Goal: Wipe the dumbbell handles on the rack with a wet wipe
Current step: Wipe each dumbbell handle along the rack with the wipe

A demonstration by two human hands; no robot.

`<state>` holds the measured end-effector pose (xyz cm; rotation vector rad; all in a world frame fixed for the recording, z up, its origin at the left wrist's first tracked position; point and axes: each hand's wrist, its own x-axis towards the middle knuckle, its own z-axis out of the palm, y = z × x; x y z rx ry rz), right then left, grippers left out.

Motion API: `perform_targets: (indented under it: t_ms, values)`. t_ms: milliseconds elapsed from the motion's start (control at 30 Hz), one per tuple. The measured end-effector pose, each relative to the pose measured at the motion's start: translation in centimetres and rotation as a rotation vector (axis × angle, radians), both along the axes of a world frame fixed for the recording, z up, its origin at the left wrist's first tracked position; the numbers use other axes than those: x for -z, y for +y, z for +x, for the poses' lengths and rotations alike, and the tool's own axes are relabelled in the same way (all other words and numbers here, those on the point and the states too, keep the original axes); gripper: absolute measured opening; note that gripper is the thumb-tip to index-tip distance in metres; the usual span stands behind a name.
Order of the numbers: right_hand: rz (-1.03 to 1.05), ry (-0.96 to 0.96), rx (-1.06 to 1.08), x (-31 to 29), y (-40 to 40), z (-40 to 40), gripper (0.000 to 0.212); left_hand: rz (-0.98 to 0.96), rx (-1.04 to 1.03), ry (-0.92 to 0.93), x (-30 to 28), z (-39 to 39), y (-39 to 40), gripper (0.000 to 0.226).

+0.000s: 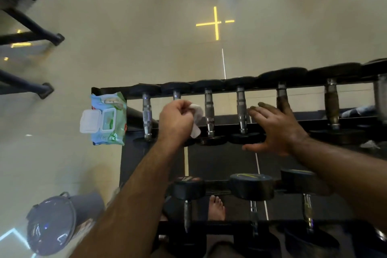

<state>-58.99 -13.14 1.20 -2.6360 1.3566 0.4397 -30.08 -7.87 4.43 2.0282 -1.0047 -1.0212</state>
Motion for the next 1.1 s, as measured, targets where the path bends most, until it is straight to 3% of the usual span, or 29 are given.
perform_targets:
  t_ms: [167, 267, 400, 567, 667, 767, 867, 967, 1100]
  values:
    - [0.19, -0.121, -0.092, -2.0, 2.7, 10.4, 0.101, -0.067, -0.196, 0.072, 0.3, 3.6, 0.8, 0.015]
    - [0.22, -0.026, -0.071, -0.4, 3.9, 16.1, 0.064, -0.116, -0.238, 0.08, 0.3, 4.4, 1.4, 0.011]
    - [0.057, 0.212, -0.102, 1.1, 5.0, 18.3, 0.049, -0.142, -0.234, 0.083, -0.1, 4.6, 2.5, 0.012]
    - [-0.044, -0.142, -0.013, 2.7, 5.9, 15.8, 0.031, -0.147, -0.246, 0.117, -0.3, 5.1, 3.7, 0.014]
    - [-0.052, -0.42, 0.121, 4.1, 6.8, 12.8, 0.045, -0.172, -0.263, 0.148, -0.4, 5.3, 3.9, 0.014]
    - [-0.001, -0.391, 0.122, 3.9, 6.7, 12.3, 0.045, -0.163, -0.265, 0.154, -0.1, 5.0, 3.7, 0.01]
    - [-0.047, -0.334, -0.03, 2.8, 5.2, 11.5, 0.046, -0.19, -0.199, 0.095, 0.6, 4.2, 2.9, 0.008]
    - [-0.141, -0.195, -0.063, 1.9, 2.9, 7.9, 0.087, -0.283, -0.04, -0.074, 1.1, 2.4, 1.6, 0.017]
    - [-0.034, 0.039, 0.252, 0.4, 0.1, 1.7, 0.152, -0.482, 0.181, -0.384, 2.8, -0.4, -1.1, 0.023]
